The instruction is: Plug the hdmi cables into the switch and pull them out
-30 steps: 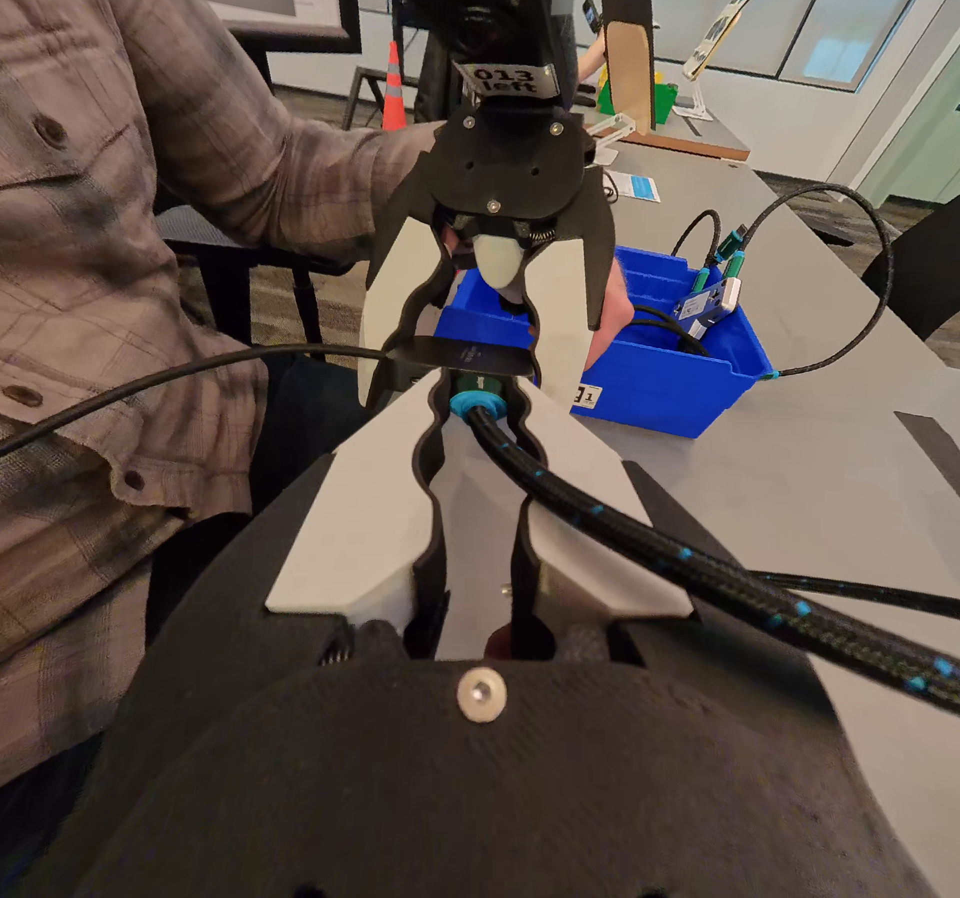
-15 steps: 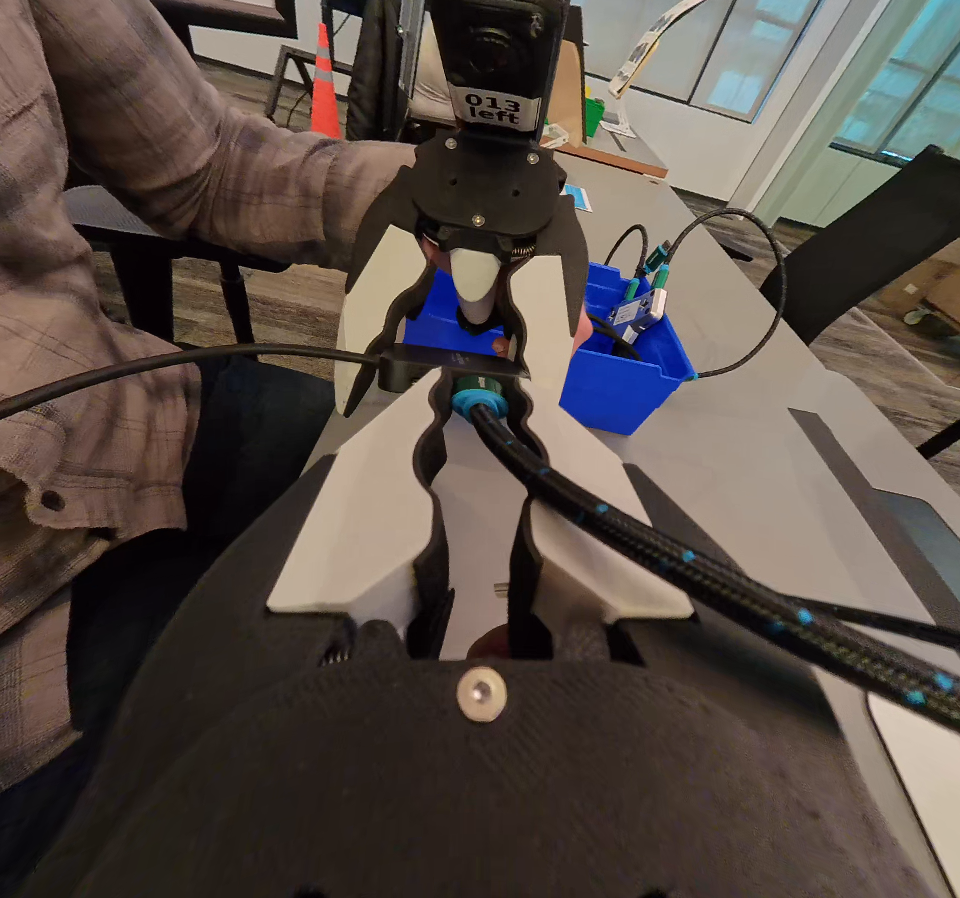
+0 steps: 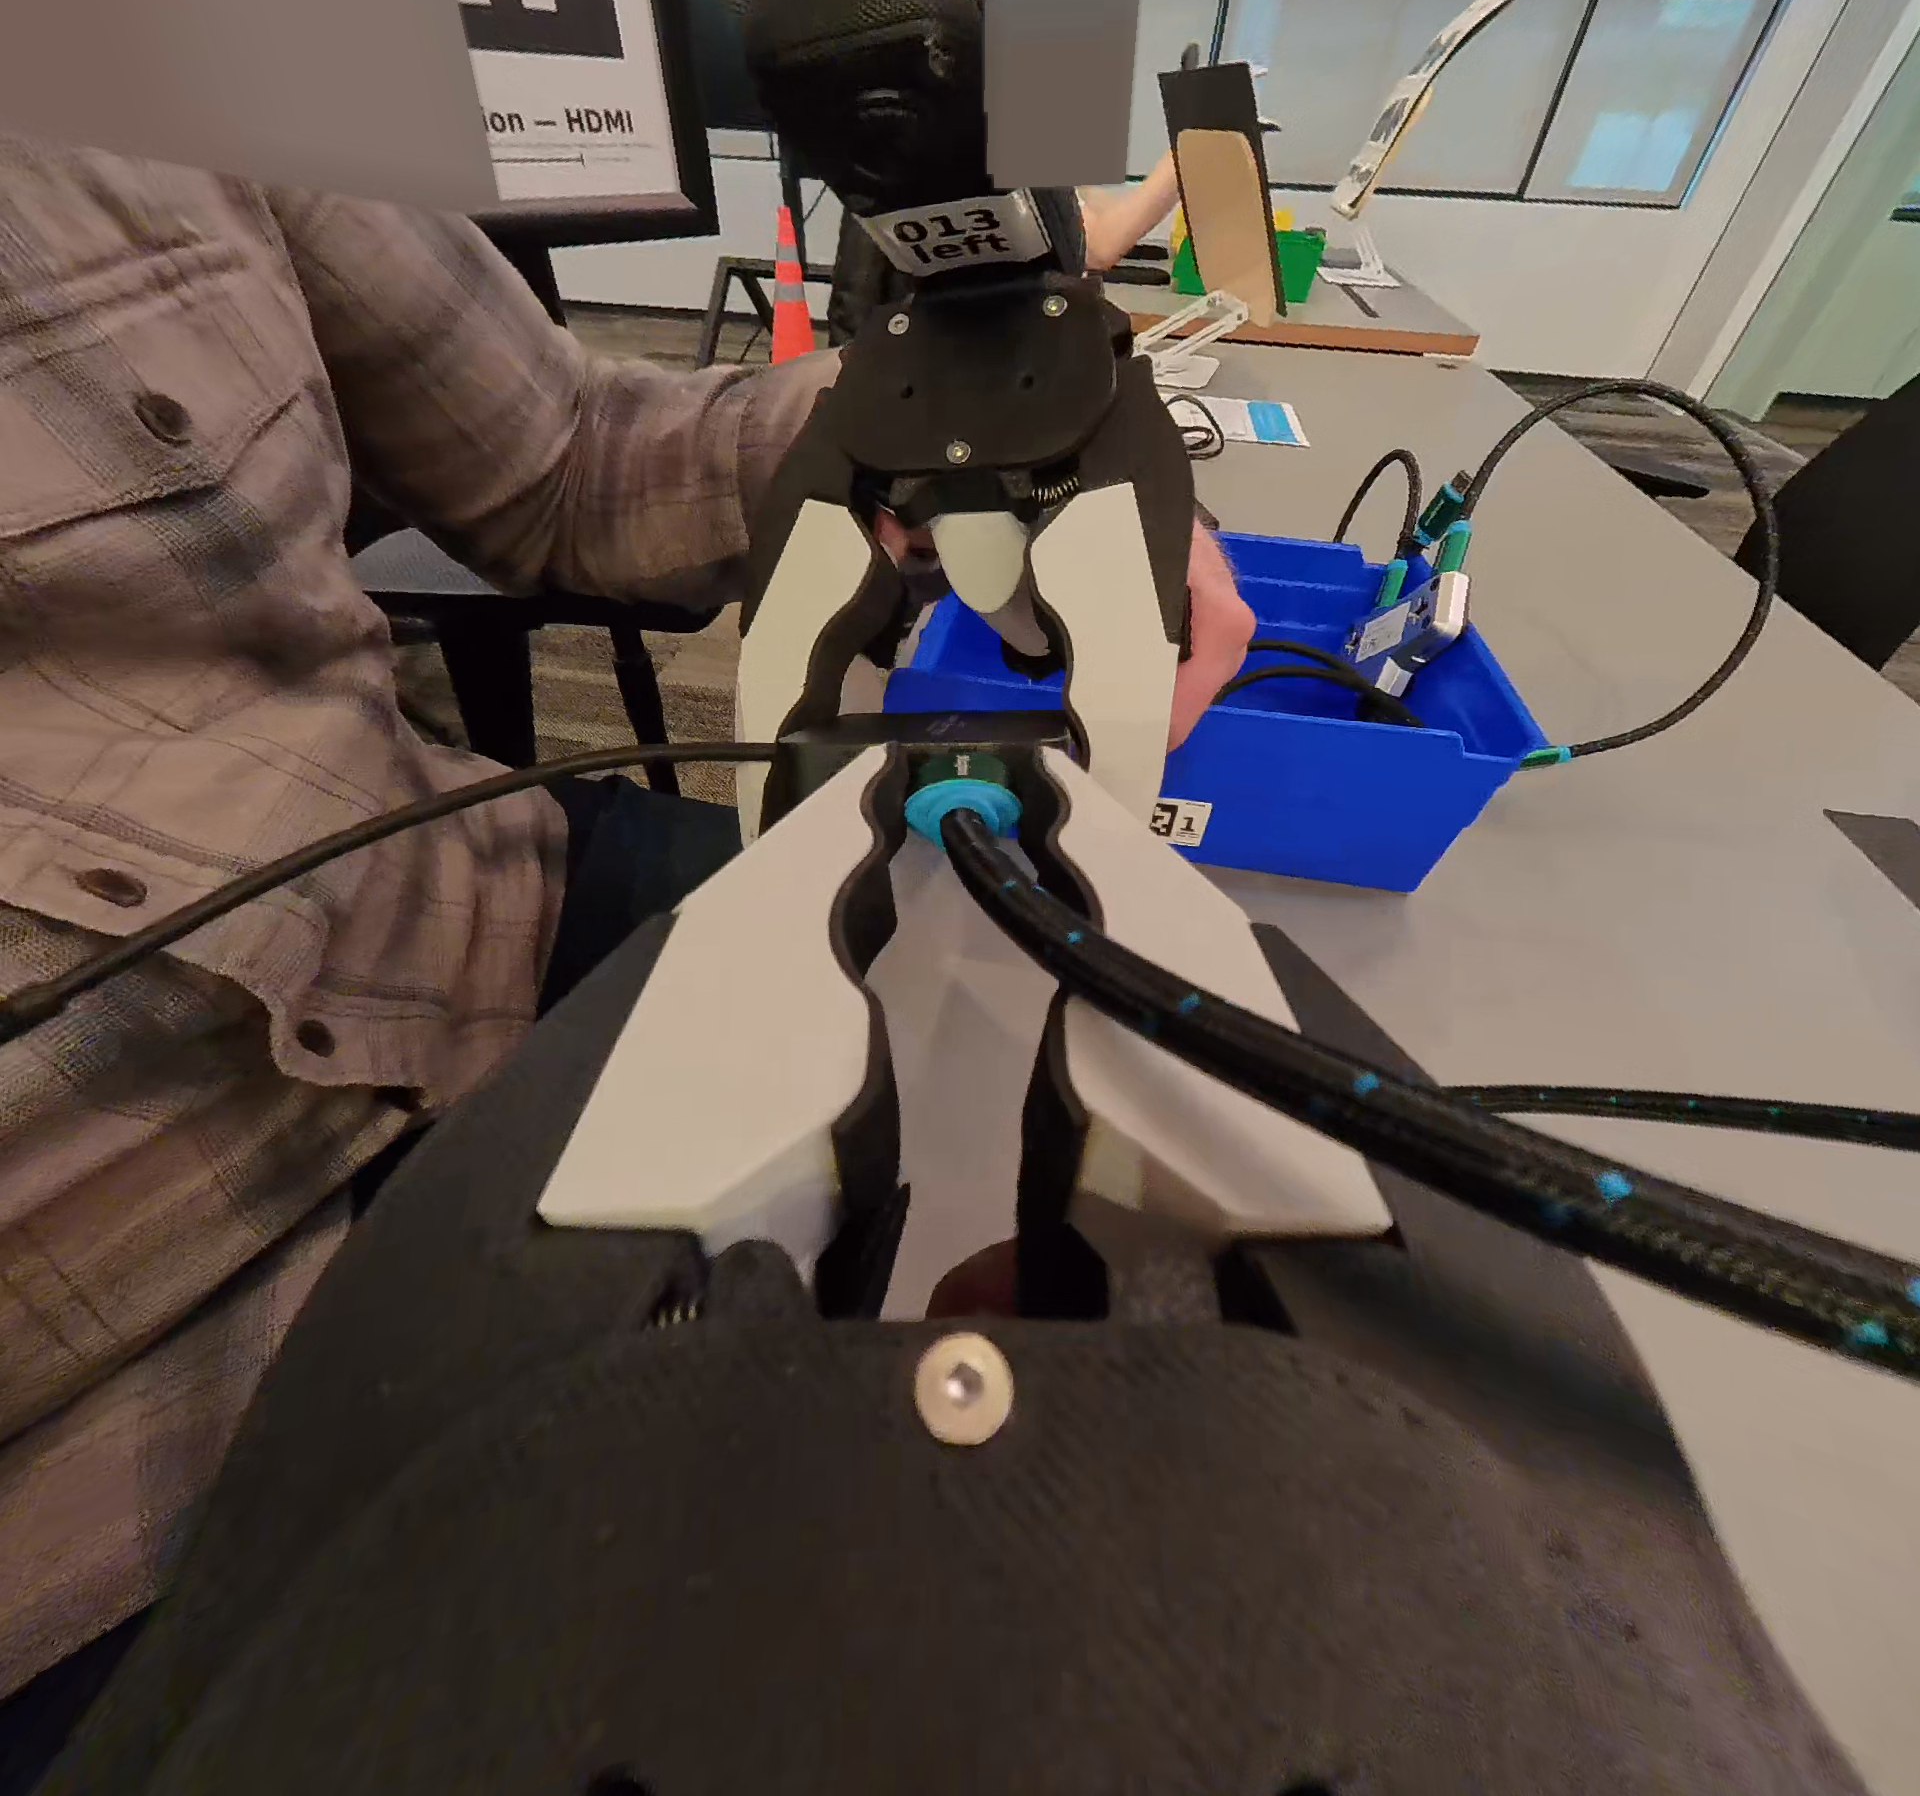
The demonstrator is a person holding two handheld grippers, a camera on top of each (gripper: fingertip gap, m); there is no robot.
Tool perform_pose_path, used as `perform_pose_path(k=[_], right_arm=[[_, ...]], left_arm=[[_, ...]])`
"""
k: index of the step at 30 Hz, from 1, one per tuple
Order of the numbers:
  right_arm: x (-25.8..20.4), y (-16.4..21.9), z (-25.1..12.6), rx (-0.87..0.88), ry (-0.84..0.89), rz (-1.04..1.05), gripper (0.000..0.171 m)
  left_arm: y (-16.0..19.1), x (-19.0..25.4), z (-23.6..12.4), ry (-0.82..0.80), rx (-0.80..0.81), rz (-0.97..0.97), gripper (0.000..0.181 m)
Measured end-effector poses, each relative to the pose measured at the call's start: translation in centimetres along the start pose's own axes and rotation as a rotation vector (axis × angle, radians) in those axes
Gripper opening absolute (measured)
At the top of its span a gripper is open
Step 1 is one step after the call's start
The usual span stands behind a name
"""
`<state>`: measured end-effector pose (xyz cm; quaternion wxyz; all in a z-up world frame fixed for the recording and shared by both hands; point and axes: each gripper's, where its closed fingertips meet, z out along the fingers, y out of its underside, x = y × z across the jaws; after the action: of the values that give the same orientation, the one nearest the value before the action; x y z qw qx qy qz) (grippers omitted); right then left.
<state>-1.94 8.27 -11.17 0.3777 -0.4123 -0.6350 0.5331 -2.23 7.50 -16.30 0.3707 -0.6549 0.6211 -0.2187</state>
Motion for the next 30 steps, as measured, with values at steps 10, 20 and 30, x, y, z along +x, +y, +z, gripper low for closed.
perform_pose_path(k=[10,20,30], right_arm=[[3.1,-1.1,-3.7,-0.041,0.269,-0.077,0.019],[3.8,-0.4,-5.4,-0.251,0.362,-0.074,0.019],[4.8,-2.9,-18.6,-0.376,0.61,0.041,0.019]], left_arm=[[1.9,-2.5,-2.1,-0.087,-0.028,-0.105,0.084],[2.4,-3.3,-2.6,-0.147,-0.067,-0.07,0.084],[2.1,-3.5,-3.8,-0.172,-0.062,-0.049,0.084]])
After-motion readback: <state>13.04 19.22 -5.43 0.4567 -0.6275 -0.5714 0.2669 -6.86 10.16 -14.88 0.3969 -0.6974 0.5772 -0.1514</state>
